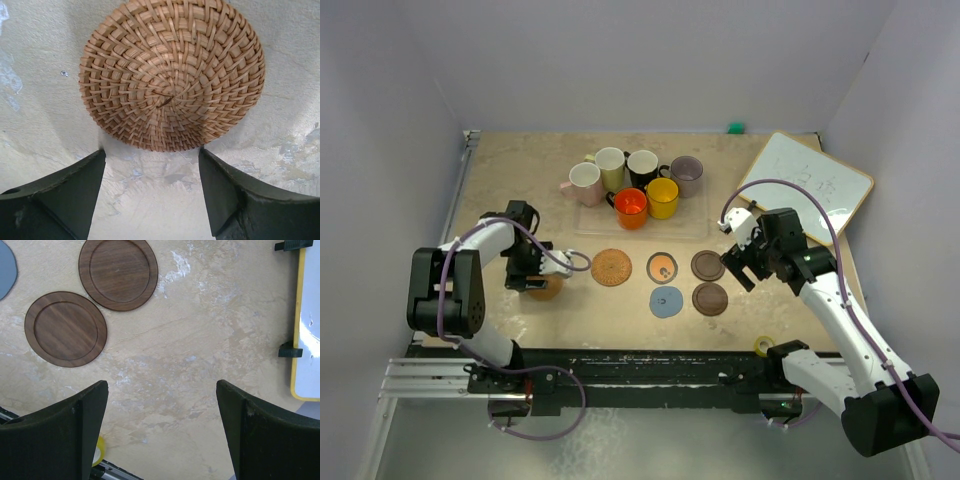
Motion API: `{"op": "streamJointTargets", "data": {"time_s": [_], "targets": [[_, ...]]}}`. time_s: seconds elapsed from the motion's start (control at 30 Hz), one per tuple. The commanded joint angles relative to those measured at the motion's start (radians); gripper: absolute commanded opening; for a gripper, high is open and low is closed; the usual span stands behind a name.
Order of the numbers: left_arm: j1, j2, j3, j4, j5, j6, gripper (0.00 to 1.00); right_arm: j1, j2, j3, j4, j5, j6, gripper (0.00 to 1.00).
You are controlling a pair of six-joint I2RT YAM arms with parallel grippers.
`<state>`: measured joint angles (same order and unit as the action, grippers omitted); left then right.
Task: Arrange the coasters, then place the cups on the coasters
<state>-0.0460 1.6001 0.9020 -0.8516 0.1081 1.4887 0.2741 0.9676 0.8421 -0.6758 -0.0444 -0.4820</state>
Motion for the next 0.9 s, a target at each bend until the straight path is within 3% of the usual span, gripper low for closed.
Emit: {"op": "streamJointTargets", "data": {"time_s": [0.0,0.4,0.87], "targets": [[-0.01,-0.004,-0.025,0.0,0.087,0.067,0.72,0.004,-0.008,-0.003,-0.006,-0.018,-0.004,0.91],[-0.246,-0.148,-0.194,0.069,0.101,-0.09,0.68,0.004,0.003,0.001,-0.003,-0.017,-0.008,0.91],[-0.542,-0.158,-0.176,0.108,0.113,-0.462,0.66,0.004,0.0,0.001,0.002,-0.009,-0.009,0.91]]}}
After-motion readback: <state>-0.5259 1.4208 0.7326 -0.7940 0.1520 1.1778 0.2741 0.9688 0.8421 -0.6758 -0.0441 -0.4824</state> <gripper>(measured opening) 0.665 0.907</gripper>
